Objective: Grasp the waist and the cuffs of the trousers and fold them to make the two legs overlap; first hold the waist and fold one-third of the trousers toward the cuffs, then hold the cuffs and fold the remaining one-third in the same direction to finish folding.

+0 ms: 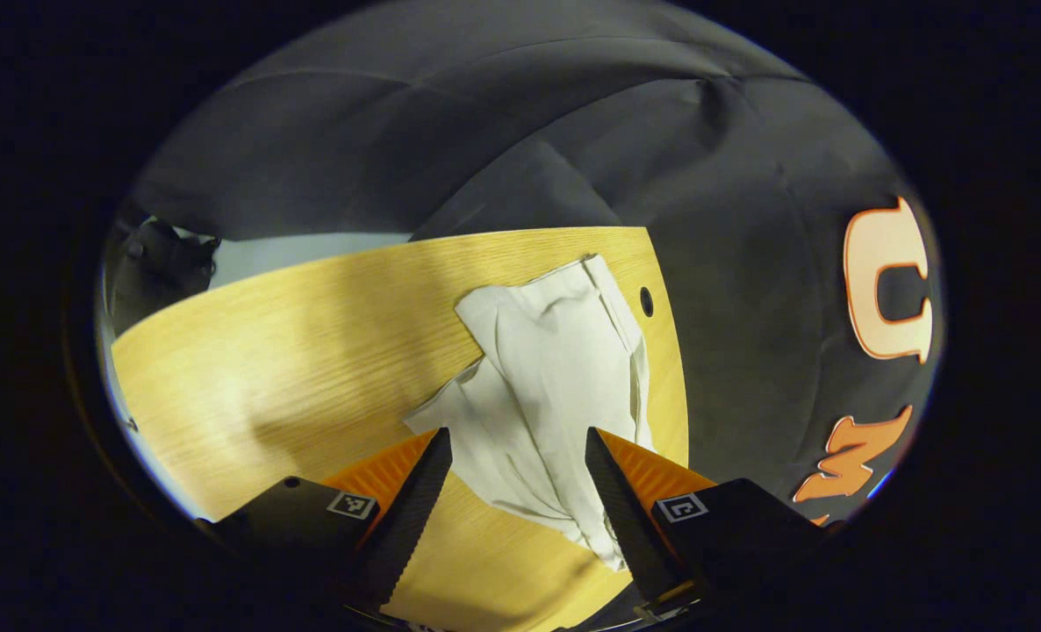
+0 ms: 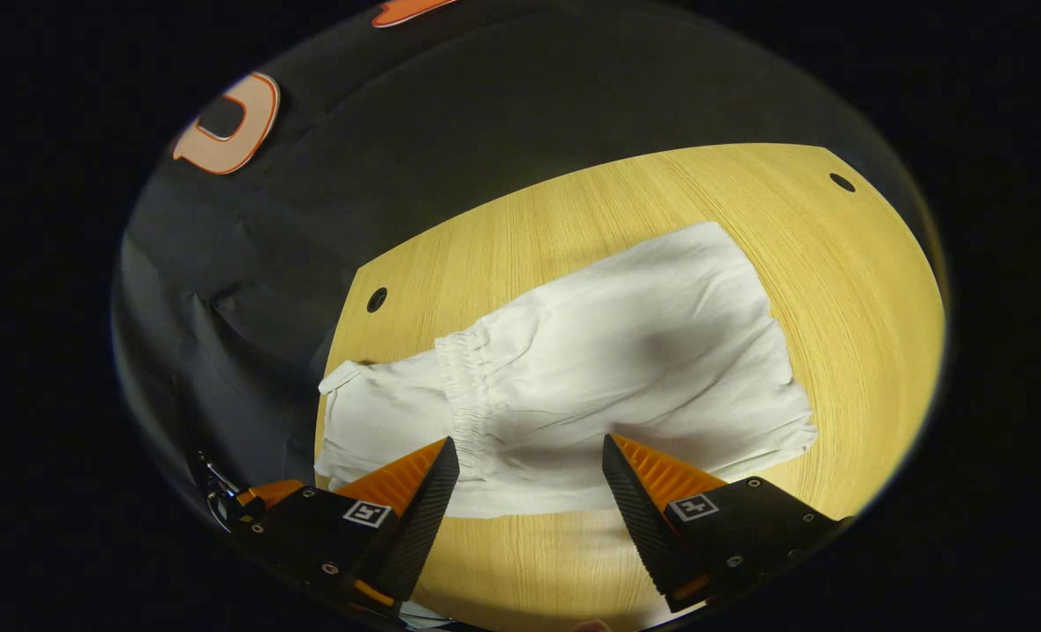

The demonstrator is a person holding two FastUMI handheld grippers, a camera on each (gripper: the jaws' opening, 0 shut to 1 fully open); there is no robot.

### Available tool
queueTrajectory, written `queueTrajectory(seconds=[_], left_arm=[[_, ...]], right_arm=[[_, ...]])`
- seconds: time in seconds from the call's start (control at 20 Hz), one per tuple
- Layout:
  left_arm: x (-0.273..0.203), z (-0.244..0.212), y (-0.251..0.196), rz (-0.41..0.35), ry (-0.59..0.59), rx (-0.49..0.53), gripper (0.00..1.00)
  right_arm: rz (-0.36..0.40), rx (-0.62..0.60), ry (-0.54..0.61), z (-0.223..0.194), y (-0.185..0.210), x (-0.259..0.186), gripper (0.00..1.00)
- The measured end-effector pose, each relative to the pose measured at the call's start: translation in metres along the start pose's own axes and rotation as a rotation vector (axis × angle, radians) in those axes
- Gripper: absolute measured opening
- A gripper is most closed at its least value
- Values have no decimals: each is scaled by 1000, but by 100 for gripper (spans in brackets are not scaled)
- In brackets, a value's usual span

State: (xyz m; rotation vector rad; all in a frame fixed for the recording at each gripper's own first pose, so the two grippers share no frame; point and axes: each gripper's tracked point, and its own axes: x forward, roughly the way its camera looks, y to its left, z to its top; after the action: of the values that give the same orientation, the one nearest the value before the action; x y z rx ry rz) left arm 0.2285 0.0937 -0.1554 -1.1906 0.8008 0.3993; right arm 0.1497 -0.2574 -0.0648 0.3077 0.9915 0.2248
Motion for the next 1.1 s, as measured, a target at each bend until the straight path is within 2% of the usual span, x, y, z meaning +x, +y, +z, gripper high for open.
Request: queueTrajectory(seconds=[0.35,0.4,0.45,0.5,0.6,0.7,0.75,0.8,1.0,1.1], left_arm=[[30,3,-3,49,9,1,100],[32,3,-3,61,12,6,92],[36,3,-3,72,18,13,97],[40,4,-4,83,23,23,97],[46,3,0,123,29,45,70],[53,5,-5,118,35,58,50],[55,5,-6,115,39,66,36],[58,5,-9,111,47,70,43],[72,8,-21,72,74,41,43],[77,6,-13,89,93,-10,42]], right_arm=[[1,65,14,9,-21,-4,98],[3,75,18,10,-22,-4,98],[4,82,19,11,-24,-4,99],[3,87,19,12,-26,-4,99],[5,99,18,13,-27,-5,99],[13,119,19,15,-27,-6,98],[17,129,20,16,-27,-6,98],[22,138,20,18,-26,-6,99],[29,172,30,17,-27,-3,99],[33,188,39,13,-28,0,98]])
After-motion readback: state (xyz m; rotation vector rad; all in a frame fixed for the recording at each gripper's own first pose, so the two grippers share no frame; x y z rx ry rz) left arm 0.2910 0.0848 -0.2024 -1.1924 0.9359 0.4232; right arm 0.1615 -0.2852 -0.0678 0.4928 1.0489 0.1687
